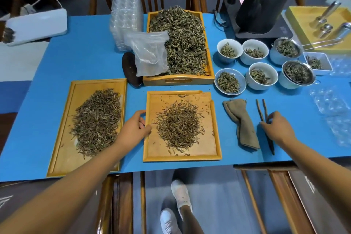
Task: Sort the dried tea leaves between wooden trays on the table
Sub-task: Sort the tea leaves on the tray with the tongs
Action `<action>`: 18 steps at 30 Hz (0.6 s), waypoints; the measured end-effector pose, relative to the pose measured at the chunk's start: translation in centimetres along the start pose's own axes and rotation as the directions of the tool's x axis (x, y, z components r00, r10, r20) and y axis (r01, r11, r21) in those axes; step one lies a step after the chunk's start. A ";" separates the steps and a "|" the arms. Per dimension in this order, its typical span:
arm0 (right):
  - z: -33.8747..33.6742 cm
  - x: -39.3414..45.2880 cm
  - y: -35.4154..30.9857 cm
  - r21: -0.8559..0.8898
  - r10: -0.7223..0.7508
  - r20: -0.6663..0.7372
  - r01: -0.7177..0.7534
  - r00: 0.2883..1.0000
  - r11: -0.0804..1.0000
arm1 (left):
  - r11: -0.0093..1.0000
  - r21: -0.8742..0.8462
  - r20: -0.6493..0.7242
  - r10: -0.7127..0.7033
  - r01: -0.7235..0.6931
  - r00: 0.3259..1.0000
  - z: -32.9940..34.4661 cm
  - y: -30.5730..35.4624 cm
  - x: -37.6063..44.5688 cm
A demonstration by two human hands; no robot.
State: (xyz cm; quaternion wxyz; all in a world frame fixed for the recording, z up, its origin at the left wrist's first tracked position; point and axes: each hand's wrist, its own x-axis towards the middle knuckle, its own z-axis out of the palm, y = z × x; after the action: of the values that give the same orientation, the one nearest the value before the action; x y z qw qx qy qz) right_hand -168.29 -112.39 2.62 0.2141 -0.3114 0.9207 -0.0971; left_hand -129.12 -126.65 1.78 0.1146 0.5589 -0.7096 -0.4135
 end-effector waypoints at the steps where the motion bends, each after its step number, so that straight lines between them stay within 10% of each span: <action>1: 0.0 0.0 -0.1 0.001 -0.004 -0.004 0.004 1.000 1.000 | 1.000 -0.008 0.002 -0.001 0.001 1.000 0.0 0.0 0.0; 10: -1.6 -3.0 -6.0 0.173 -0.288 0.014 0.281 0.958 0.944 | 0.999 -0.035 -0.007 -0.001 0.000 1.000 0.1 0.1 -0.1; 18: 0.2 -8.8 -10.6 -0.025 -0.632 0.330 0.675 0.701 0.737 | 0.999 -0.051 -0.003 -0.004 0.003 1.000 0.1 -0.1 -0.1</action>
State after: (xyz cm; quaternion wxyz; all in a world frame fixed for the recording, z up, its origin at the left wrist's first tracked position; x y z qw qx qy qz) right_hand -156.35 -115.32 8.70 0.2796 -0.6436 0.7105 -0.0518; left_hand -129.11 -126.55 1.67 0.1291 0.5577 -0.6976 -0.4310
